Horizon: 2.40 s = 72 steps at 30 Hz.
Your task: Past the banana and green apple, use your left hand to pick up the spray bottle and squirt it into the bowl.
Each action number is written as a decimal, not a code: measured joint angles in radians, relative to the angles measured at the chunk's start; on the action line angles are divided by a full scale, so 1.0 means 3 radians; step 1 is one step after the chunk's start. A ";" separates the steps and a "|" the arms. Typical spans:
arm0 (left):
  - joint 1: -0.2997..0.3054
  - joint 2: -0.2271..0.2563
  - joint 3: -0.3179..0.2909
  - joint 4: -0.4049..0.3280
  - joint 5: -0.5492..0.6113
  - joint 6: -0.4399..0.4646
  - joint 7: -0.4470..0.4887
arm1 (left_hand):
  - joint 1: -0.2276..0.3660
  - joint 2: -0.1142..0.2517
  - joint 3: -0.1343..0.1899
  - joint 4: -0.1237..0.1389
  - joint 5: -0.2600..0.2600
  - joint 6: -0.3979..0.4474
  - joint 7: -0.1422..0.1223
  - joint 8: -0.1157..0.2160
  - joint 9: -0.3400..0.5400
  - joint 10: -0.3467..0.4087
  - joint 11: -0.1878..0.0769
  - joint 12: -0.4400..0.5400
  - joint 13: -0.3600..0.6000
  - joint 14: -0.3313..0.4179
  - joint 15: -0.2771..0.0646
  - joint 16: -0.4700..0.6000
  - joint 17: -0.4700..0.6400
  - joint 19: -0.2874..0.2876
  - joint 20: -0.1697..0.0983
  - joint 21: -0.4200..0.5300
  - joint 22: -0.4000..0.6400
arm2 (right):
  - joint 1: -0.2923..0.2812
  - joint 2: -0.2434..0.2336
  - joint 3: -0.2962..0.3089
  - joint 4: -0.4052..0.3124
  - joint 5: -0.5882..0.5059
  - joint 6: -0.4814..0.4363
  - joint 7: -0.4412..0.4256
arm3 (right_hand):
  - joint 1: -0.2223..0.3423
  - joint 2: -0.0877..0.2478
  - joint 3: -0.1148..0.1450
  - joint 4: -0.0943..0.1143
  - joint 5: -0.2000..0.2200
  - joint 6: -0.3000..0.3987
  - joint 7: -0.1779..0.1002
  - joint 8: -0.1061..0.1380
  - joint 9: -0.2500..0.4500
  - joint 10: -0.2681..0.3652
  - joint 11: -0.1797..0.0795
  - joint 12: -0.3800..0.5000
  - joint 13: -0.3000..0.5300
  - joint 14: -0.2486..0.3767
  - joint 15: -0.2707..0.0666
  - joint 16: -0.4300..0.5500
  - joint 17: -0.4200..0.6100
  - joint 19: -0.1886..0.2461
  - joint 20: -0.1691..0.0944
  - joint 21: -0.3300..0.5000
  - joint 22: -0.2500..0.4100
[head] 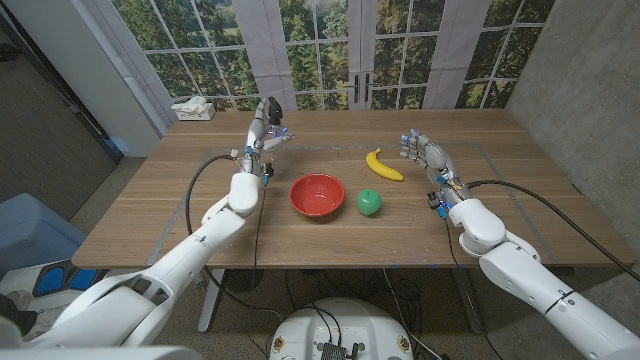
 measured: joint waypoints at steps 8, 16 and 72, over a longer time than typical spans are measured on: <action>-0.0199 -0.0129 0.0135 0.0516 0.0022 -0.0190 0.0084 | 0.0000 0.0000 0.0005 -0.0006 0.0000 0.0000 0.0000 0.0000 0.0000 0.0000 0.0000 0.0000 -0.0016 0.0012 0.0012 -0.0020 -0.0016 -0.0015 0.0008 0.0000 0.0000 | 0.0005 -0.0012 -0.0011 -0.0050 -0.0012 -0.0092 -0.0041 | 0.0000 0.0000 0.0000 0.0000 0.0000 0.0000 0.0000 0.0000 0.0000 0.0000 0.0000 0.0000 0.0000 0.0000 0.0000 0.0000 0.0000 0.0003 0.0003 0.0000 0.0000; -0.0366 -0.0241 0.0259 0.0972 0.0040 -0.0409 0.0165 | 0.0000 0.0000 0.0005 -0.0006 0.0000 0.0000 0.0000 0.0000 0.0000 0.0000 0.0000 0.0000 -0.0016 0.0016 0.0016 -0.0026 -0.0015 -0.0015 0.0008 0.0025 0.0000 | 0.0051 -0.0015 -0.0049 -0.0076 -0.0008 -0.0174 -0.0038 | 0.0000 0.0000 0.0000 0.0000 0.0000 0.0000 0.0000 0.0000 0.0000 0.0000 0.0000 0.0000 0.0000 -0.0001 0.0001 0.0000 0.0000 0.0012 0.0012 -0.0025 0.0000; -0.0555 -0.0381 0.0802 0.1773 0.0145 -0.0714 0.0872 | -0.0428 0.0425 -0.0162 0.0093 0.0023 -0.0302 -0.0123 0.0014 0.0000 -0.0859 0.0129 -0.1405 -0.1063 -0.1280 -0.0012 -0.0969 -0.0276 -0.0885 0.0056 -0.0366 -0.0094 | 0.0172 -0.0058 -0.0132 -0.0148 -0.0056 -0.0359 -0.0064 | 0.0000 0.0000 0.0000 0.0000 0.0000 -0.0018 -0.0018 0.0000 0.0000 0.0000 0.0000 0.0000 0.0000 0.0005 0.0018 0.0000 0.0001 0.0024 0.0024 -0.0070 0.0000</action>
